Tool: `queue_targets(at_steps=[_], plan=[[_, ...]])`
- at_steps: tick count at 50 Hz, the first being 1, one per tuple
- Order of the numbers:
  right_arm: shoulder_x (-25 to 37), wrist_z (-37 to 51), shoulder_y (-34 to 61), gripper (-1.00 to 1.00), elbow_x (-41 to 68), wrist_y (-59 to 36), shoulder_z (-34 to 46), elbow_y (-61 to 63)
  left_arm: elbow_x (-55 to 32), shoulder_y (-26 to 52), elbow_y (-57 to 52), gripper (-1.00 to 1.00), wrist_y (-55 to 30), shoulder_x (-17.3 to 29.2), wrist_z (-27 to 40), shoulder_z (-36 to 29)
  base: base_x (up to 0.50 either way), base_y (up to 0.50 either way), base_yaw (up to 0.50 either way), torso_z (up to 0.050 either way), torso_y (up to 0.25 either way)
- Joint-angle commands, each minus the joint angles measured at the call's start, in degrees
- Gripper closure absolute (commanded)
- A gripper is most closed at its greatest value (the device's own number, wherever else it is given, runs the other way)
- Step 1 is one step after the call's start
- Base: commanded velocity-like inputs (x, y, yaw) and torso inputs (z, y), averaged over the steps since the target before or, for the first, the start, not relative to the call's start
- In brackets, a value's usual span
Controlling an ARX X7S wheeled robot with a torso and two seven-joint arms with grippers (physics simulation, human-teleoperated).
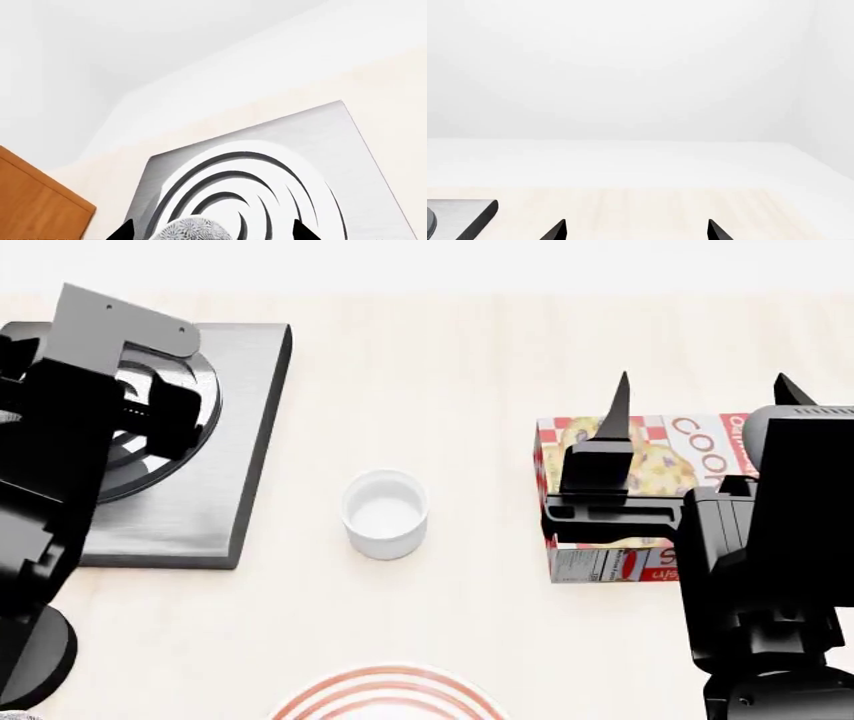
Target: Pick the akita bowl on the stove and place it on the plate.
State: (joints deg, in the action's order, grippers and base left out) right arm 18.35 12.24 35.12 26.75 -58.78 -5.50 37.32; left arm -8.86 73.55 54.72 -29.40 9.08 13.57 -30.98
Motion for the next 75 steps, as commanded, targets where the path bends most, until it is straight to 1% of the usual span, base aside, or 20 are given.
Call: queue_targets(at_steps=[1,7,20,32,54,57,60,75], plan=[[0.1,0.2,0.0,-1.00,0.3,0.0,0.0,-0.1,0.8,-1.2,-1.1,-1.00,-0.2,0.5,1.4,-0.7,0.00,0.00,0.00,0.000,0.000],[0.2,0.4,0.2,-1.00,0.6,-0.3,-0.1,0.1,0.8,-1.3,0.4,-1.00,0.0,0.4,1.3,-0.9,0.00,0.00,0.00,0.000,0.000],[0.3,0.7,0.0,-1.00,0.8,0.0,0.1,0.1,0.1,-1.5,-0.1,-1.00,-2.1,0.7,1.3,-0.5,0.00,0.00,0.00,0.000,0.000],[0.5,0.8,-0.3,-1.00,0.9,0.5,0.2,-0.2,-0.6,-1.3,1.6,-1.00,-1.7,0.6,1.4,0.2,0.00,0.00,0.00,0.000,0.000],[0.8,1.1,-0.3,-1.00,1.3,0.9,0.4,-0.4,-1.4,-2.0,0.9,-1.00,-3.7,1.0,0.6,0.2,0.00,0.00,0.00,0.000,0.000],[0.8,1.4,0.0,-1.00,1.6,0.2,0.2,-0.1,-1.3,-1.4,3.8,-1.00,-2.1,0.5,0.3,0.2,0.00,0.00,0.00,0.000,0.000],[0.9,1.5,0.0,-1.00,1.7,0.1,0.3,0.0,-1.6,-1.9,1.5,-1.00,-4.0,1.0,0.3,0.2,0.00,0.00,0.00,0.000,0.000],[1.0,1.8,0.0,-1.00,2.1,0.2,0.3,0.0,-2.1,-2.5,0.4,-1.00,-5.4,1.8,-0.5,0.1,0.00,0.00,0.00,0.000,0.000]])
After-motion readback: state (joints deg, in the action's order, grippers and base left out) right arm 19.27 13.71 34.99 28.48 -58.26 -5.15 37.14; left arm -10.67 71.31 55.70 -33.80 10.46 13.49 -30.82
